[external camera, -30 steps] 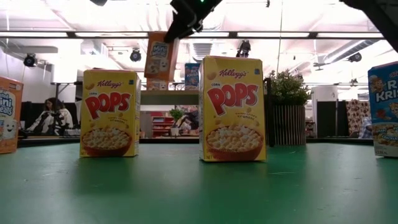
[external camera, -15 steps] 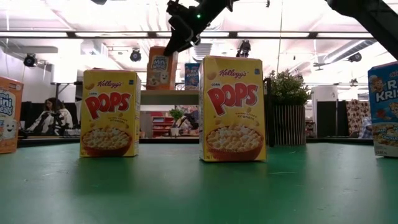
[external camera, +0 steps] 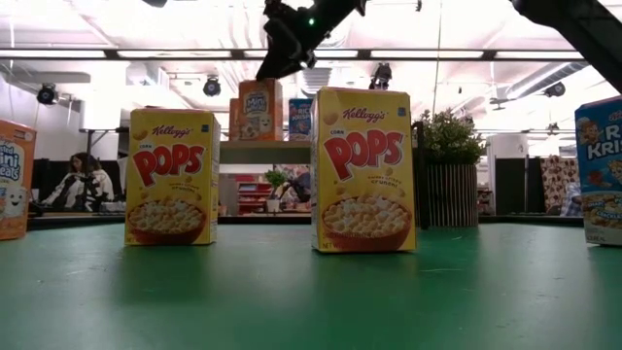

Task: Stack cereal on shelf
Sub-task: Put the right orange cereal box on the shelf, then put the top left yellow cereal box on the shelf

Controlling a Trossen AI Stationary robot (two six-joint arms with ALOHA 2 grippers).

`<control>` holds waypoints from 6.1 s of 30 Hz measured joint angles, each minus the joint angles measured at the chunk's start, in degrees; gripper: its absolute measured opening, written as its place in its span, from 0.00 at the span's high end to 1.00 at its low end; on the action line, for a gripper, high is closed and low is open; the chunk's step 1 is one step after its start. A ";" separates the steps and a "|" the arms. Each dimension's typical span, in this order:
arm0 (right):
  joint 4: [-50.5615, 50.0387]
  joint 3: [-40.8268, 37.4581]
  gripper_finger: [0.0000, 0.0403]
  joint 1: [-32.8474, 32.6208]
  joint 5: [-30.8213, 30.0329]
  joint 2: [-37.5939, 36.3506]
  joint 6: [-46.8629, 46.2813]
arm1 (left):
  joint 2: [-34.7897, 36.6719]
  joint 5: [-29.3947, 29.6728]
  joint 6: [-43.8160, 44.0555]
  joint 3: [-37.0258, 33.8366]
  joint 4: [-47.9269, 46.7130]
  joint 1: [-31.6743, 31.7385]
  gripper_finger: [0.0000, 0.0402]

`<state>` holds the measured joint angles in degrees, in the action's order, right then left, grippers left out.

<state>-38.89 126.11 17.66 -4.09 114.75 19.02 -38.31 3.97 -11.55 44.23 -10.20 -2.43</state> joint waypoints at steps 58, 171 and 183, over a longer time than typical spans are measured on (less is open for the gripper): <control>28.85 -25.25 0.97 0.59 -10.04 -7.70 -4.64 | 3.37 10.53 -5.99 -7.41 1.17 0.02 0.48; 49.85 -78.11 0.97 -18.17 -8.97 -46.70 -3.36 | -13.64 -8.20 26.79 6.15 -15.60 -1.50 0.48; 50.58 -81.40 0.97 -18.20 -8.85 -50.34 -2.07 | -29.34 -9.57 39.65 20.46 -30.00 -11.99 0.46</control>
<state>11.69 44.71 -0.54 -12.94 64.41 16.95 -67.65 -5.61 28.10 64.69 -40.20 -14.42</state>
